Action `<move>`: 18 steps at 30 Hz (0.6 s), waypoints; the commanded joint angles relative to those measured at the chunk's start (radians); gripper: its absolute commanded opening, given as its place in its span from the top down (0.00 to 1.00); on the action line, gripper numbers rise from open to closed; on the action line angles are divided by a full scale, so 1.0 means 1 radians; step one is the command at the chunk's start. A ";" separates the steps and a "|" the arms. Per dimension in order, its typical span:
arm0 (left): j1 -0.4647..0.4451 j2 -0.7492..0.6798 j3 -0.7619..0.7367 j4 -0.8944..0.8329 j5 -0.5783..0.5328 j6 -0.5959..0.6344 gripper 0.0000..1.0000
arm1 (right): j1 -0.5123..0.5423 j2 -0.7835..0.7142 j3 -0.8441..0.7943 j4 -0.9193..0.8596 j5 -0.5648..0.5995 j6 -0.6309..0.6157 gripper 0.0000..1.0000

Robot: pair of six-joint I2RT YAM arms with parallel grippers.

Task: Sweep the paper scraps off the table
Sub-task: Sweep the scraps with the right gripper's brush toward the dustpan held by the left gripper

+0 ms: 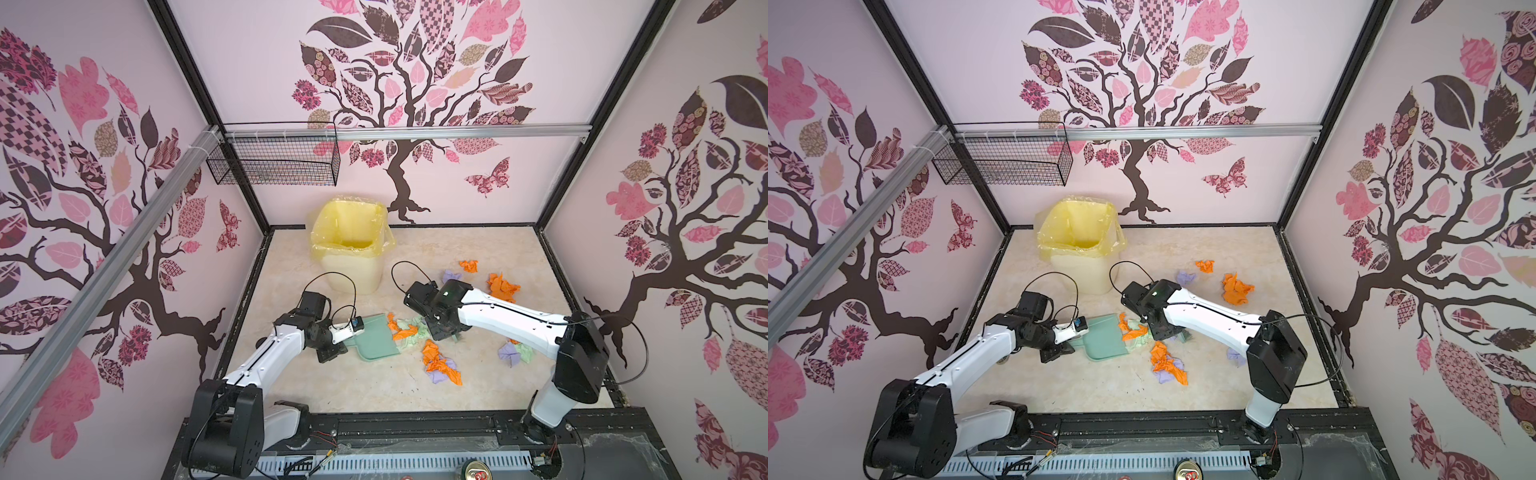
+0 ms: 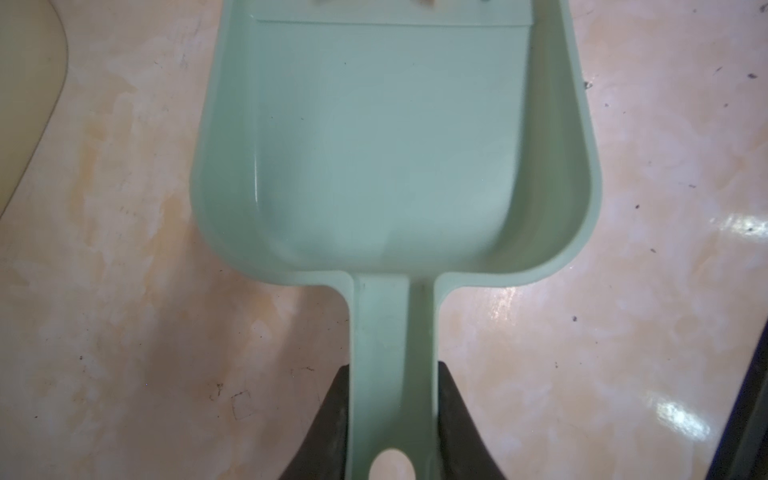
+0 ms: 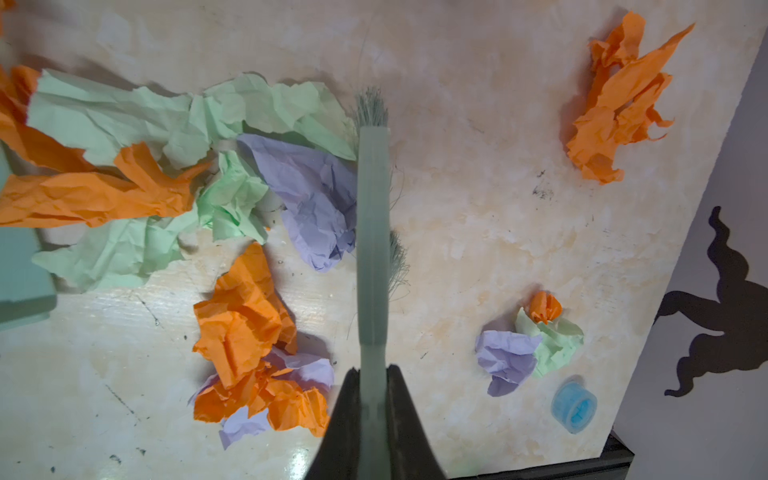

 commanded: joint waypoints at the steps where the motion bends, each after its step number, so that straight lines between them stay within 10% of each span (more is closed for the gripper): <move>1: -0.005 0.008 0.025 -0.001 -0.035 0.056 1.00 | -0.004 0.026 0.052 -0.020 -0.031 -0.003 1.00; 18: -0.084 0.068 0.078 0.045 -0.047 -0.014 1.00 | 0.096 0.112 0.159 0.045 -0.132 -0.008 1.00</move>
